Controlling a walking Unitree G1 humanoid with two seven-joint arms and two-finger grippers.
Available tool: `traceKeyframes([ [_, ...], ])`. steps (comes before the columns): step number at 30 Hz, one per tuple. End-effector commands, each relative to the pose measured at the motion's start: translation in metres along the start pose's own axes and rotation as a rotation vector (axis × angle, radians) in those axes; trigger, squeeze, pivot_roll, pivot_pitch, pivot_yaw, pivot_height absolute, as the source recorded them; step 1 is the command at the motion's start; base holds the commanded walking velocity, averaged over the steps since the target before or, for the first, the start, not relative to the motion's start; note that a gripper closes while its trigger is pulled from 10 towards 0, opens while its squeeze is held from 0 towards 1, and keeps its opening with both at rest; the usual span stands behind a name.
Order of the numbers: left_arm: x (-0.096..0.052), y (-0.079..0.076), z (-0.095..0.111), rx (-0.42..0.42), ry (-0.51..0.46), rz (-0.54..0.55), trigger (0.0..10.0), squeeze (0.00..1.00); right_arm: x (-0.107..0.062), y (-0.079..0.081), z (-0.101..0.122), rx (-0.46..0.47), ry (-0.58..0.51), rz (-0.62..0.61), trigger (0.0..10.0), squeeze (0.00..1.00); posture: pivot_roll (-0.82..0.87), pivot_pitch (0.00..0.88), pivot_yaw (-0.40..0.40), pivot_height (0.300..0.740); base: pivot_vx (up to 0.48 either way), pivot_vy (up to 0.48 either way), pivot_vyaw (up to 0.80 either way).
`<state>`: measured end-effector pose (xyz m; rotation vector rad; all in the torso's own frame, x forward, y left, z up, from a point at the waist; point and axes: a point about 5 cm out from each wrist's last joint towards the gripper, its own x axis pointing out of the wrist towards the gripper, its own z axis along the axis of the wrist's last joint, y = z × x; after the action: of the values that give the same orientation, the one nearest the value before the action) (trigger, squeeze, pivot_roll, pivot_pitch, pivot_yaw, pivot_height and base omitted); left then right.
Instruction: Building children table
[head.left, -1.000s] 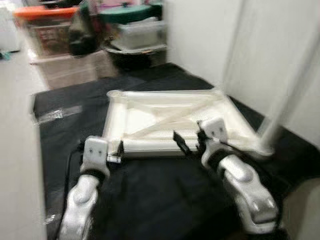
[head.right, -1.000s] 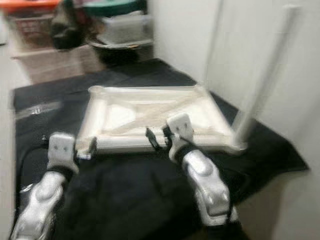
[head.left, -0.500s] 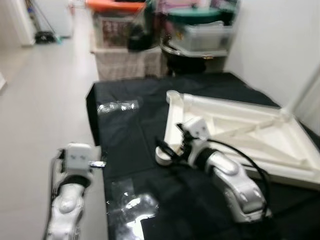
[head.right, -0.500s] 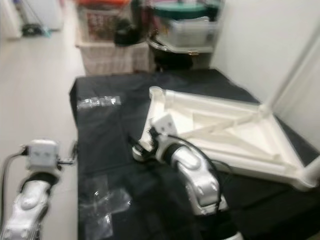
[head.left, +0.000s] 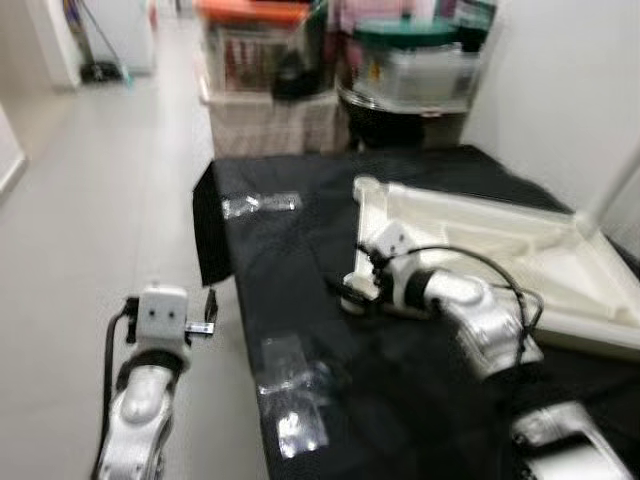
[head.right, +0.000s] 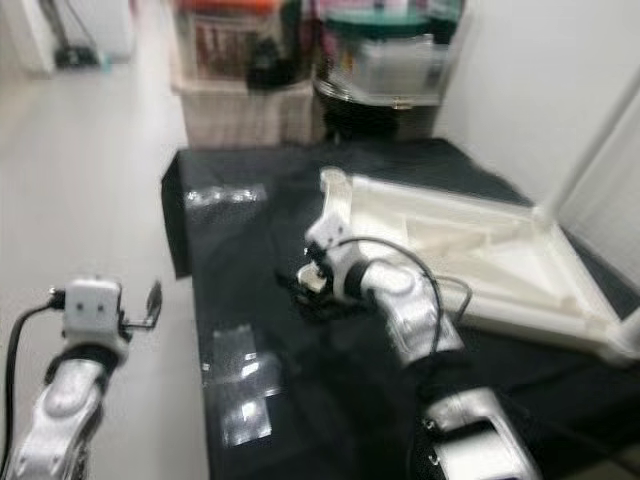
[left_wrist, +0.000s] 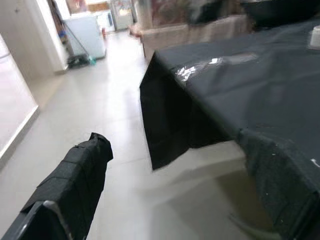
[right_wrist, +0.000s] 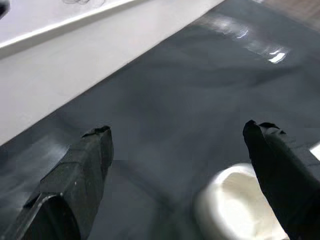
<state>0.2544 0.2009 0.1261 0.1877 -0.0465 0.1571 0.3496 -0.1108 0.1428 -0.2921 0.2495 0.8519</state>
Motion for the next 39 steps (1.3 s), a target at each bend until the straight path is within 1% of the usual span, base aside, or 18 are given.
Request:
traceKeyframes([
  [1, 0.0, -0.007, 0.001, -0.003, -0.001, -0.018, 10.0, 0.0, -0.001, -0.006, -0.005, -0.01, 0.051, -0.014, 10.0, 0.0, 0.16, 0.0, -0.11, 0.74, 0.0, 0.0, 0.0],
  [3, 0.0, -0.007, 0.002, -0.002, 0.0, -0.02, 10.0, 0.0, 0.002, -0.005, -0.011, 0.006, 0.085, 0.003, 10.0, 0.0, 0.16, 0.0, -0.113, 0.74, 0.0, 0.0, 0.0],
  [5, 0.0, -0.006, 0.002, 0.0, 0.0, -0.017, 10.0, 0.0, 0.006, -0.004, -0.025, 0.025, 0.157, 0.029, 10.0, 0.0, 0.16, 0.0, -0.117, 0.74, 0.0, 0.0, 0.0],
  [7, 0.0, -0.005, 0.002, 0.002, 0.001, -0.015, 10.0, 0.0, 0.008, -0.004, -0.03, 0.039, 0.178, 0.029, 10.0, 0.0, 0.16, 0.0, -0.117, 0.74, 0.0, 0.0, 0.0],
  [9, 0.0, -0.005, 0.001, 0.002, 0.003, -0.013, 10.0, 0.0, 0.011, -0.008, -0.037, 0.049, 0.225, -0.028, 10.0, 0.0, 0.17, 0.0, -0.119, 0.74, 0.0, 0.0, 0.0],
  [12, -0.001, -0.006, 0.001, 0.002, 0.003, -0.014, 10.0, 0.0, 0.012, -0.013, -0.039, 0.048, 0.243, -0.083, 10.0, 0.0, 0.17, 0.0, -0.119, 0.74, 0.0, 0.0, 0.0],
  [14, -0.001, -0.007, 0.001, 0.001, 0.004, -0.019, 10.0, 0.0, 0.014, -0.018, -0.034, 0.062, 0.22, -0.135, 10.0, 0.0, 0.16, 0.0, -0.118, 0.74, 0.0, 0.0, 0.0],
  [18, -0.001, -0.008, 0.001, 0.001, 0.004, -0.022, 10.0, 0.0, 0.016, -0.021, -0.027, 0.074, 0.179, -0.155, 10.0, 0.0, 0.16, 0.0, -0.117, 0.74, 0.0, 0.0, 0.0],
  [20, -0.001, -0.008, 0.002, -0.003, -0.003, -0.024, 10.0, 0.0, 0.019, -0.022, -0.013, 0.089, 0.097, -0.147, 10.0, 0.0, 0.16, 0.0, -0.116, 0.74, 0.0, 0.0, 0.0],
  [21, -0.001, -0.008, 0.002, -0.003, -0.003, -0.024, 10.0, 0.0, 0.019, -0.022, -0.013, 0.089, 0.097, -0.147, 10.0, 0.0, 0.16, 0.0, -0.116, 0.74, 0.0, 0.0, 0.0],
  [22, -0.001, -0.009, 0.002, -0.001, -0.006, -0.03, 10.0, 0.0, 0.021, -0.022, -0.006, 0.113, 0.047, -0.149, 10.0, 0.0, 0.16, 0.0, -0.112, 0.74, 0.0, 0.0, 0.0],
  [24, -0.001, -0.01, 0.003, 0.001, -0.007, -0.033, 10.0, 0.0, 0.022, -0.023, -0.002, 0.129, 0.018, -0.152, 10.0, 0.0, 0.16, 0.0, -0.112, 0.74, 0.0, 0.0, 0.0],
  [26, -0.001, -0.016, 0.002, -0.002, -0.009, -0.059, 10.0, 0.0, 0.022, -0.024, 0.006, 0.12, -0.049, -0.194, 10.0, 0.0, 0.14, 0.0, -0.102, 0.74, 0.0, 0.0, 0.4],
  [27, -0.001, -0.016, 0.002, -0.002, -0.009, -0.059, 10.0, 0.0, 0.022, -0.024, 0.006, 0.12, -0.049, -0.194, 10.0, 0.0, 0.14, 0.0, -0.102, 0.74, 0.0, 0.0, 0.8],
  [29, -0.001, -0.02, 0.003, -0.003, -0.009, -0.075, 10.0, 0.0, 0.022, -0.026, 0.011, 0.153, -0.109, -0.246, 10.0, 0.0, 0.14, 0.0, -0.101, 0.74, 0.0, 0.0, 0.8],
  [33, 0.001, -0.021, 0.004, -0.006, -0.012, -0.078, 10.0, 0.0, 0.021, -0.029, 0.007, 0.146, -0.098, -0.293, 10.0, 0.0, 0.14, 0.0, -0.1, 0.74, 0.0, 0.0, 0.8],
  [35, 0.002, -0.02, 0.004, -0.006, -0.013, -0.077, 10.0, 0.0, 0.019, -0.032, 0.007, 0.221, -0.124, -0.314, 10.0, 0.0, 0.14, 0.0, -0.101, 0.74, 0.0, 0.0, 0.8],
  [39, 0.002, -0.02, 0.003, -0.008, -0.011, -0.069, 10.0, 0.0, 0.018, -0.034, 0.006, 0.26, -0.129, -0.332, 10.0, 0.0, 0.14, 0.0, -0.102, 0.74, 0.0, 0.0, 0.2],
])
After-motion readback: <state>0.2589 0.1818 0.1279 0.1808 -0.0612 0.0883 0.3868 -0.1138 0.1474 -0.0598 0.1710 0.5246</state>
